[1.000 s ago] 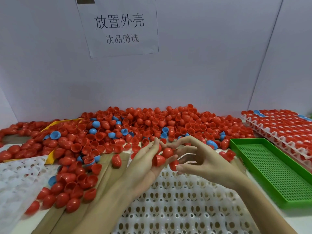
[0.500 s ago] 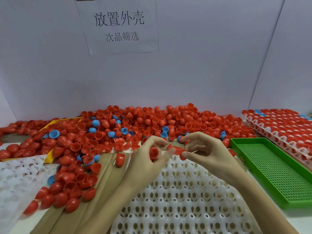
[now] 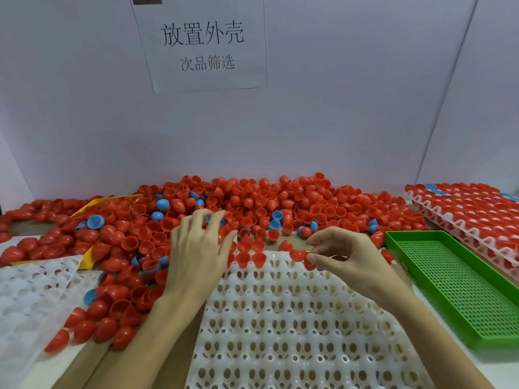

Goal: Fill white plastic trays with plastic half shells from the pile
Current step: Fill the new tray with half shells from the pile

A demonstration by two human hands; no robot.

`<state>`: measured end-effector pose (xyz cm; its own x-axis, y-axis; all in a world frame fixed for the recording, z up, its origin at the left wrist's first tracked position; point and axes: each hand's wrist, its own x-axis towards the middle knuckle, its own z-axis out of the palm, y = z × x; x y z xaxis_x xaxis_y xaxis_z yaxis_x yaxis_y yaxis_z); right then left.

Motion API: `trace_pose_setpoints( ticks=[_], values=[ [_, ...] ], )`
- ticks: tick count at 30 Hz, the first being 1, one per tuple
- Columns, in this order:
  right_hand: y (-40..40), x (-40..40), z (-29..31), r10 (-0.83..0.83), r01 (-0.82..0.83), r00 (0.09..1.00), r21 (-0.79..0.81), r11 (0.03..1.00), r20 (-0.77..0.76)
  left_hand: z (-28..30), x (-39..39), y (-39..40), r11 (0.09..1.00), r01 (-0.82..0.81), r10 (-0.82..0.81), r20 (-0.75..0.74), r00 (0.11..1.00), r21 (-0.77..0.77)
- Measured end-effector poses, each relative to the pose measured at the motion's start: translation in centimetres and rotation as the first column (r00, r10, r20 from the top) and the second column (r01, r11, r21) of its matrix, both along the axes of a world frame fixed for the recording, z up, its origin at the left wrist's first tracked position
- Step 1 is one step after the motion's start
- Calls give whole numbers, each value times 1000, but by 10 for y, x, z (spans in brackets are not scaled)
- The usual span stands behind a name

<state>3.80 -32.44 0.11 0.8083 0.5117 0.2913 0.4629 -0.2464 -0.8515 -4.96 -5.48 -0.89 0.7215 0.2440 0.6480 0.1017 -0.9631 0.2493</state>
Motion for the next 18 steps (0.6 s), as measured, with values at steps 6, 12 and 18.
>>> trace_pose_setpoints(
  ticks=[6,12,18],
  values=[
    [3,-5,1,105,-105,994,-32,994,2,0,-6,-62,788,571,-588,-6,809,-230],
    [8,-11,4,179,-180,979,2,984,92,-3,0,-53,604,529,-533,191,824,-597],
    [-9,3,6,73,-79,993,52,996,95,-6,5,-32,648,486,-504,148,851,-587]
  ],
)
